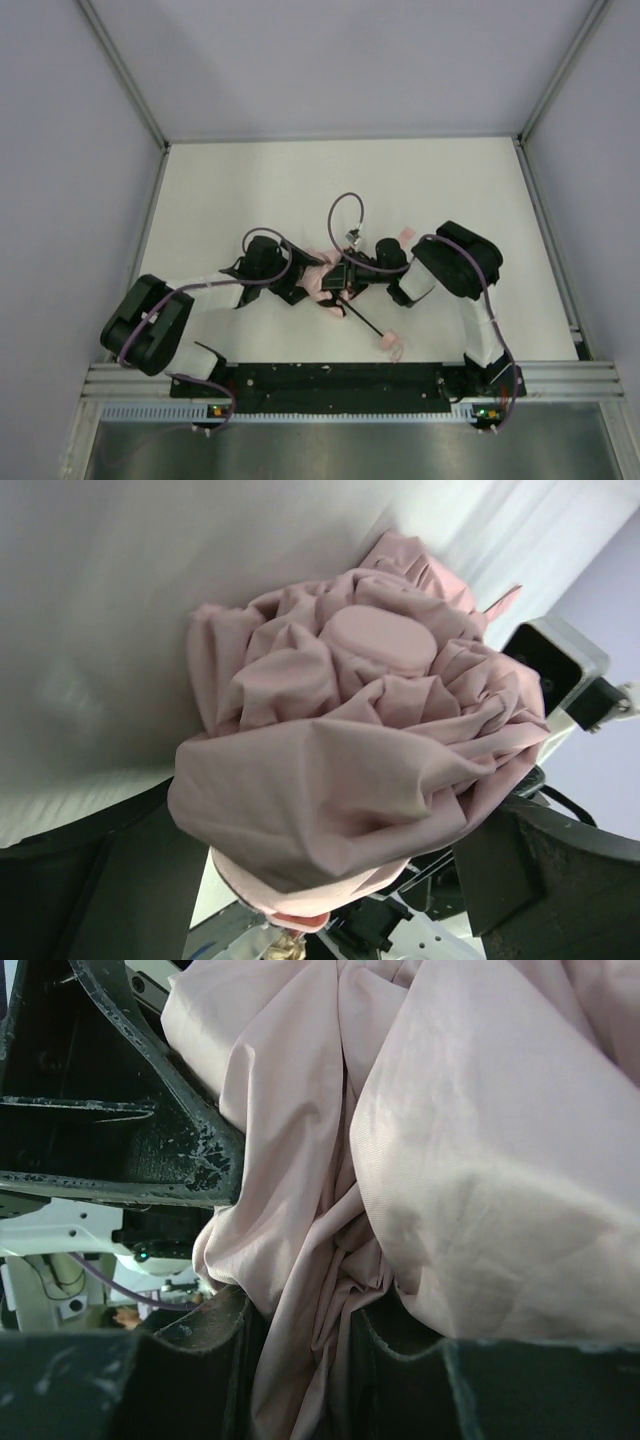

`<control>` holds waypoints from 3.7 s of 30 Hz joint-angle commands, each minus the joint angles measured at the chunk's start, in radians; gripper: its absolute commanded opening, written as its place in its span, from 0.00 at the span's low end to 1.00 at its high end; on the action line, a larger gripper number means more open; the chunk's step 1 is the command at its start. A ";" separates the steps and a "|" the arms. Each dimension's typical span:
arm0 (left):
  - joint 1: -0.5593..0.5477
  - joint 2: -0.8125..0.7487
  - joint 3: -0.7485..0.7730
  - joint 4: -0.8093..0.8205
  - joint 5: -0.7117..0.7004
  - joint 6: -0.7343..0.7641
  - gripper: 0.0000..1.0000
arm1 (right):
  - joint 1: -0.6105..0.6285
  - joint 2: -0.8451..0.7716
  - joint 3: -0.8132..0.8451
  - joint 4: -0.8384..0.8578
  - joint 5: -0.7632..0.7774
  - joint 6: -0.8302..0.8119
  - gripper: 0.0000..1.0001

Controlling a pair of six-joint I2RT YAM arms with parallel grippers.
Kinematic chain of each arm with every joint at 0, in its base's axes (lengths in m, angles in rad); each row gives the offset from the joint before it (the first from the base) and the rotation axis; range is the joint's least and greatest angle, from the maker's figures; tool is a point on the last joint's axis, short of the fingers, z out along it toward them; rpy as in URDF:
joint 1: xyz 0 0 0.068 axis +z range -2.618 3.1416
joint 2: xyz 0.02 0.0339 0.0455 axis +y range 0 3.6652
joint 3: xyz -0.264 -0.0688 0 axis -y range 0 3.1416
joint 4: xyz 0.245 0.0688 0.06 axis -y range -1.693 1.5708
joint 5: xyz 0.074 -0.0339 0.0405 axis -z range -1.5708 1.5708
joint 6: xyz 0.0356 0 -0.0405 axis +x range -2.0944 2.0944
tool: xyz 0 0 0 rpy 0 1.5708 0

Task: Put away the umbrella

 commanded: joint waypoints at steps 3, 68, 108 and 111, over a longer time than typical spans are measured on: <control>-0.012 0.081 -0.037 0.027 -0.147 0.035 0.81 | -0.012 0.133 -0.022 0.018 -0.129 0.110 0.00; -0.009 -0.190 -0.289 0.732 -0.141 0.094 0.00 | -0.253 -0.080 0.166 -0.522 0.382 0.046 0.00; -0.003 -0.092 0.000 -0.137 -0.190 0.250 0.00 | -0.045 -0.623 0.443 -1.396 0.558 -0.982 0.77; -0.003 -0.092 0.026 -0.197 -0.205 0.238 0.00 | 0.078 -0.637 0.397 -1.283 0.594 -1.025 0.77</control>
